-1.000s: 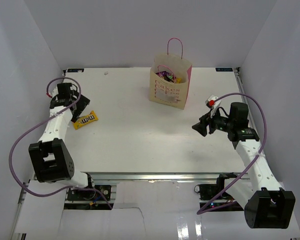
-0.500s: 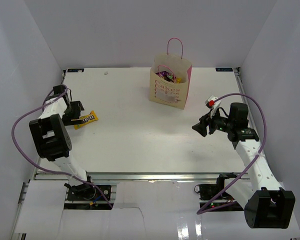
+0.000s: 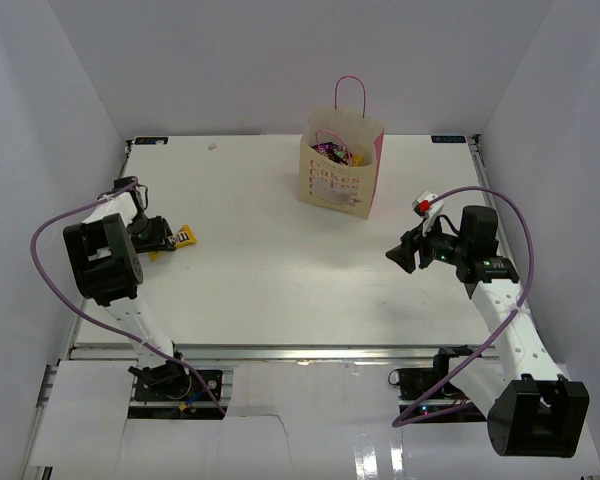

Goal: Place the snacks into the paper bag

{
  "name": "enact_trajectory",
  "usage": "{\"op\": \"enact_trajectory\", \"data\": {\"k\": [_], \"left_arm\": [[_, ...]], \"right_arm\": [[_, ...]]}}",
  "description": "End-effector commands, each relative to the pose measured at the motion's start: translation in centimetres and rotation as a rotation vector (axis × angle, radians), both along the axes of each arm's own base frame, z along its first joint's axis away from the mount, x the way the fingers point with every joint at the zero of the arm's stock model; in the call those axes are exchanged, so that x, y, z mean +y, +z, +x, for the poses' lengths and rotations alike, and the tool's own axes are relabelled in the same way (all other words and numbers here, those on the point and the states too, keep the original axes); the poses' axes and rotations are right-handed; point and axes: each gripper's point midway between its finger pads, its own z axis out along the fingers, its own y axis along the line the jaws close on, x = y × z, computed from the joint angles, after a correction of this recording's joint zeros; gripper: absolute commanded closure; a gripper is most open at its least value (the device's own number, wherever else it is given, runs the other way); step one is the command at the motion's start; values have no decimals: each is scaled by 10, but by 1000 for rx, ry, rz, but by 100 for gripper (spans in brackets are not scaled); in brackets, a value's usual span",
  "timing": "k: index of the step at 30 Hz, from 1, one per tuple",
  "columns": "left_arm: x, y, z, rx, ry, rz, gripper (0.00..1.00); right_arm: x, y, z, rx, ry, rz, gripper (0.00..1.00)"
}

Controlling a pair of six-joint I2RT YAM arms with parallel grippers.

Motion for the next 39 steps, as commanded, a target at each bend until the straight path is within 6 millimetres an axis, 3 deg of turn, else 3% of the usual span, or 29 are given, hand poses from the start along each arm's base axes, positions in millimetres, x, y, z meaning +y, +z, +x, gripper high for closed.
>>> {"op": "enact_trajectory", "data": {"k": [1,6,9,12,15,16,17,19,20,21,23,27,32,34,39], "left_arm": [[1,13,13,-27,46,-18,57],[2,41,39,-164,-135,25,80],[-5,78,67,-350,-339,101,94],[-34,131,98,-608,-585,183,99],[-93,202,125,-960,-870,246,100],[-129,216,125,-1042,-975,210,100],[-149,253,136,-1182,-1059,253,100],[-183,280,139,-1300,-1214,287,100],[-228,295,130,-1381,-1336,251,100],[-244,316,137,-1448,-1387,288,100],[-280,335,133,-1537,-1502,339,100],[-318,384,140,-1695,-1550,438,100],[-365,414,139,-1823,-1571,479,99],[-383,414,140,-1841,-1577,490,98],[-405,397,147,-1811,-1577,505,93]], "right_arm": [[-1,4,3,-16,-1,0,34],[1,11,4,-26,20,7,34],[3,16,3,-45,44,7,34],[4,18,4,-49,55,8,34],[4,21,8,-56,53,4,34],[4,21,8,-58,51,2,34],[3,21,9,-58,49,1,34],[3,22,8,-61,49,-1,34],[3,22,7,-62,50,-2,34],[3,23,7,-65,51,-3,34],[3,23,4,-66,51,-3,34],[3,21,-1,-68,53,-4,34],[4,22,-5,-78,57,-1,34],[4,22,-6,-80,57,1,34],[4,25,-7,-89,58,2,34]]}}
